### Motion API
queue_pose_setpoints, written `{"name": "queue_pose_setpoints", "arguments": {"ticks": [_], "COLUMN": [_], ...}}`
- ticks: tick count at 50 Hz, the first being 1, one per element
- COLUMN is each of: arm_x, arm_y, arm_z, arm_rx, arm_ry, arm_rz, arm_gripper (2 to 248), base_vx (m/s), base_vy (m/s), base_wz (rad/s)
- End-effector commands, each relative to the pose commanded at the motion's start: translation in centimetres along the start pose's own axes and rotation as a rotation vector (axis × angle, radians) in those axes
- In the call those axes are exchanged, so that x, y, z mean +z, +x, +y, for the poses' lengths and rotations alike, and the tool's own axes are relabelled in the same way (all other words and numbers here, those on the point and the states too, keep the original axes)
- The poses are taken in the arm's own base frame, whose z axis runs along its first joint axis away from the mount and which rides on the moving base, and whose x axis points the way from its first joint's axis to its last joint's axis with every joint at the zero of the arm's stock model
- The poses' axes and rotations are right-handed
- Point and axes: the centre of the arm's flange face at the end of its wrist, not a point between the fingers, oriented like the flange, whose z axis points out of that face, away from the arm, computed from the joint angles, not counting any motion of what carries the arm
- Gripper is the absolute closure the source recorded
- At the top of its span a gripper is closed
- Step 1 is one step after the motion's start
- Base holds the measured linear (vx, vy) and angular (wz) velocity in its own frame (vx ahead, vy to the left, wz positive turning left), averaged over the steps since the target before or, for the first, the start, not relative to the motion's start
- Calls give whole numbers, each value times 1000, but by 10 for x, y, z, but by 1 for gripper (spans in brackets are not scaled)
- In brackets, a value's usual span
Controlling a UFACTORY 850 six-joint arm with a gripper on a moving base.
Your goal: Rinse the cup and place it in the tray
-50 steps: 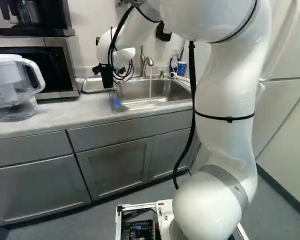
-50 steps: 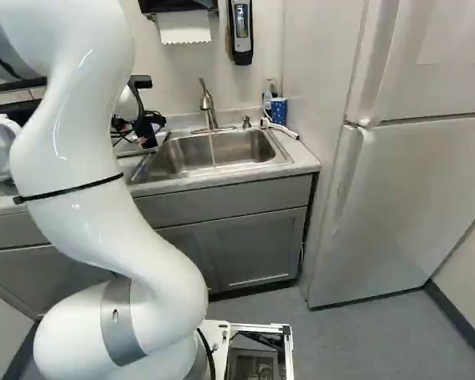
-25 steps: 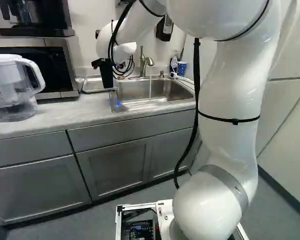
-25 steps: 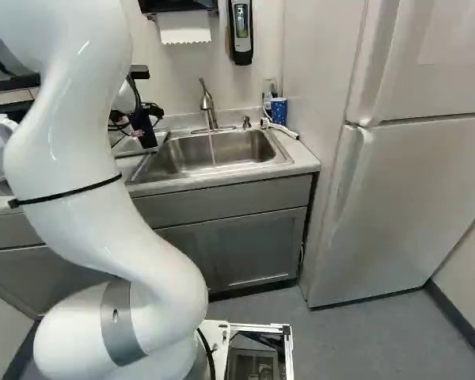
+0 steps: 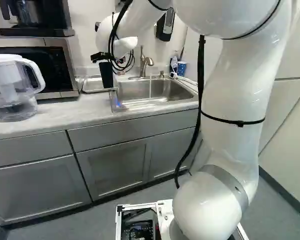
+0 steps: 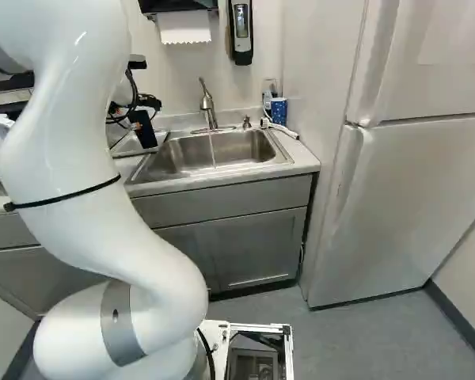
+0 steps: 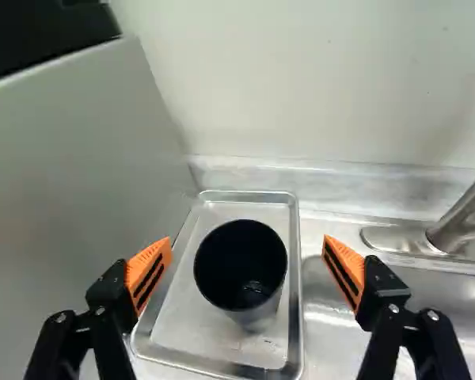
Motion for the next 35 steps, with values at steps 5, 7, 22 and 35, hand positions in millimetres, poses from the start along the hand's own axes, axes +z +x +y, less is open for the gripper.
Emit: {"name": "queue_pose_setpoints", "arguments": {"ticks": [5,7,22,35], "arm_x": [-4,-6,-25,-44], "arm_y": [5,7,19,29], "arm_z": [1,2,17,33], "arm_rx": [1,1,-24,-68], "arm_ry": [-1,-2,-21,-42], "arm_rz": [10,14,42,67], "arm_gripper": [3,3,3,3], "base_vx": [0,0,0,0], "base_vy": [0,0,0,0], "base_wz": [0,0,0,0]}}
